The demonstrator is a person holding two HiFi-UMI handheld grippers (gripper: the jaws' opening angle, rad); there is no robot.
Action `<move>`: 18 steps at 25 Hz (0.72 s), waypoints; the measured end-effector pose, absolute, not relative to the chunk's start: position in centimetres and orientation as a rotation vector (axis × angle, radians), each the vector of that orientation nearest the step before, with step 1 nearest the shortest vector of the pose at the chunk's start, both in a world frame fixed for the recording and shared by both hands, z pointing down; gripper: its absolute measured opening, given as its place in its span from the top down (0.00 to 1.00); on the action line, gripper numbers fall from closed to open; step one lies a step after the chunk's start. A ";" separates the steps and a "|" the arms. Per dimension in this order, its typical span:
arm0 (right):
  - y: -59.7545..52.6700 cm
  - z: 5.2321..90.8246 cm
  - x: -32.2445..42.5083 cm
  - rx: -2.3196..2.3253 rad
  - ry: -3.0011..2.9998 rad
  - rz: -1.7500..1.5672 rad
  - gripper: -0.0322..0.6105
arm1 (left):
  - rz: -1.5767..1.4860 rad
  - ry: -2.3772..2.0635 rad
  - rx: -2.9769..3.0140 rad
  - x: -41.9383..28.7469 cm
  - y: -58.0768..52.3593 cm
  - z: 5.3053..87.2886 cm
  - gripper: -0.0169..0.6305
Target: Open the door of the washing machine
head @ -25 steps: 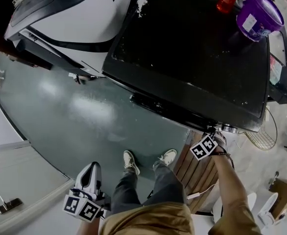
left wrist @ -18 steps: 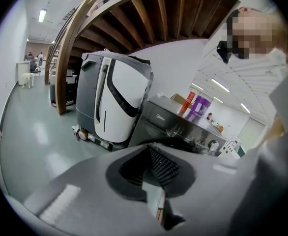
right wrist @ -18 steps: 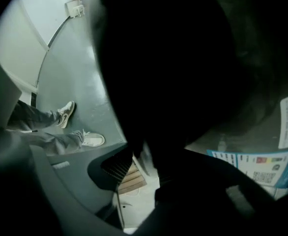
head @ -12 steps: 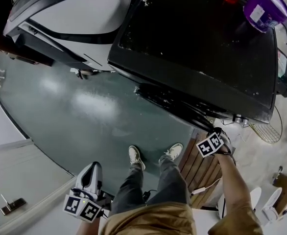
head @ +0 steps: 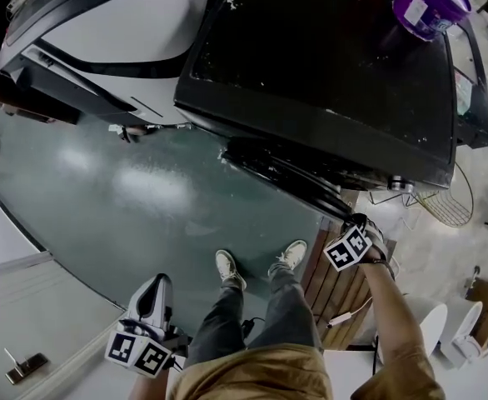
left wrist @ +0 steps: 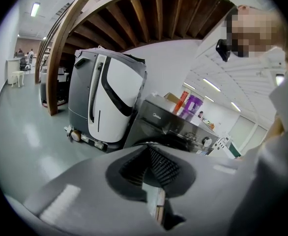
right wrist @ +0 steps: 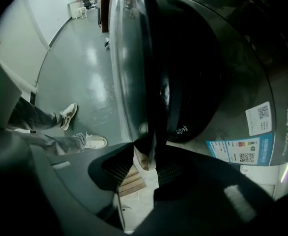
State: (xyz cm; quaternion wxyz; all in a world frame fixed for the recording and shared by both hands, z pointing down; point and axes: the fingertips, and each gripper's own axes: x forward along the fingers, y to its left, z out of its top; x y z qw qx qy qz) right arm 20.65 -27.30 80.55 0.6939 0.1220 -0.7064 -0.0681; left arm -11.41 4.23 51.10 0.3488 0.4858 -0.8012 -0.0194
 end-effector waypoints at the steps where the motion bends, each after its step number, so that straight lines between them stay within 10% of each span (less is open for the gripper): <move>1: -26.9 80.4 20.6 0.273 -1.579 -0.154 0.75 | -0.055 -2.075 1.269 -11.4 4.2 51.1 0.88; 18: -15.7 78.4 19.9 0.332 -1.555 -0.091 0.79 | -0.116 -1.994 1.424 -13.3 8.8 52.2 0.88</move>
